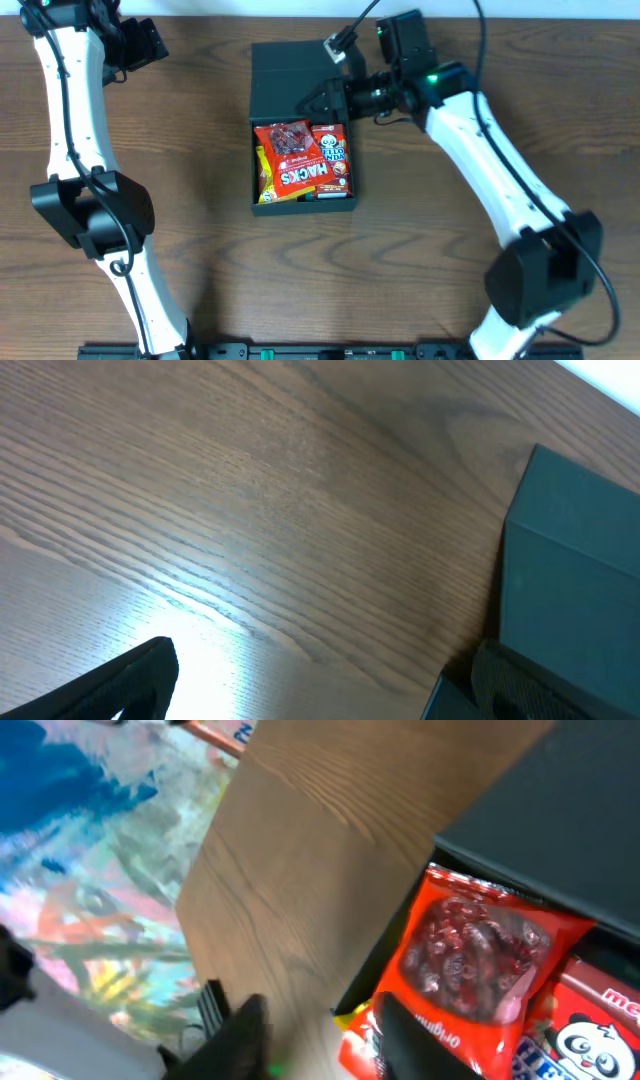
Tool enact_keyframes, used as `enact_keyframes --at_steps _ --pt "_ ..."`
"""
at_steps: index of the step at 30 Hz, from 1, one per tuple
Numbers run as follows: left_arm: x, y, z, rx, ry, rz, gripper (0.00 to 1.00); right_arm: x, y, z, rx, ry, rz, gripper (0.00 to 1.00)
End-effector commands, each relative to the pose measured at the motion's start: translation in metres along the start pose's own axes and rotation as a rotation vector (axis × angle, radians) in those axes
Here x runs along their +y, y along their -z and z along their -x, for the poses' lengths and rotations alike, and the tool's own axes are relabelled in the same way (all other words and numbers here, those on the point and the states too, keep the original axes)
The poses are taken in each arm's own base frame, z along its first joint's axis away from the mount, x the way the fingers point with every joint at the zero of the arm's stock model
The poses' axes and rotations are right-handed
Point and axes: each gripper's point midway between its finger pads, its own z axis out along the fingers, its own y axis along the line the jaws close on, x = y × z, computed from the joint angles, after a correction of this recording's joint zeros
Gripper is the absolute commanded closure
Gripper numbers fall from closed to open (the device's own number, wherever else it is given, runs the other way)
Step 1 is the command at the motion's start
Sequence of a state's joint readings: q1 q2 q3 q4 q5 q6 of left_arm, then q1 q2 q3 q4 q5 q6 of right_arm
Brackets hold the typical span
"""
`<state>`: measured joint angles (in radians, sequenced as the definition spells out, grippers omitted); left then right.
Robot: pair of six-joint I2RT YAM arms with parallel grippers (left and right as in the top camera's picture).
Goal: Pack container
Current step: 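Press the red Hacks bag down into the box with the right gripper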
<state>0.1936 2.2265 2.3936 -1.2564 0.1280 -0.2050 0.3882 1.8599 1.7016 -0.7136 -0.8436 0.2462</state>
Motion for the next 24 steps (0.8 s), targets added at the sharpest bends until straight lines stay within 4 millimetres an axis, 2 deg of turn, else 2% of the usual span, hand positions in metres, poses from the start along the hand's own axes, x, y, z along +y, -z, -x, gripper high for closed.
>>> enact_keyframes --at_steps 1,3,6,9,12,17,24 --pt "-0.002 0.015 0.005 -0.034 -0.019 -0.011 0.05 -0.012 -0.010 -0.015 0.053 0.085 -0.097 0.97" --pt "-0.002 0.015 0.005 -0.034 -0.019 -0.011 0.05 -0.027 -0.022 -0.033 0.124 0.090 -0.172 0.98" --pt "-0.002 0.015 0.005 -0.034 -0.018 -0.011 0.05 -0.039 -0.044 -0.059 0.235 0.116 -0.171 0.98" --pt "-0.002 0.015 0.005 -0.033 -0.018 -0.011 0.05 -0.072 -0.073 -0.089 0.350 0.081 -0.242 0.98" --pt "-0.002 0.015 0.004 -0.030 -0.018 -0.010 0.05 -0.087 -0.091 -0.109 0.417 0.053 -0.247 0.98" --pt "-0.001 0.015 0.004 -0.027 -0.018 -0.009 0.05 -0.091 -0.109 -0.140 0.526 0.062 -0.246 0.98" --pt "-0.001 0.015 0.003 -0.023 -0.018 -0.009 0.05 -0.085 -0.113 -0.144 0.542 0.083 -0.253 0.99"
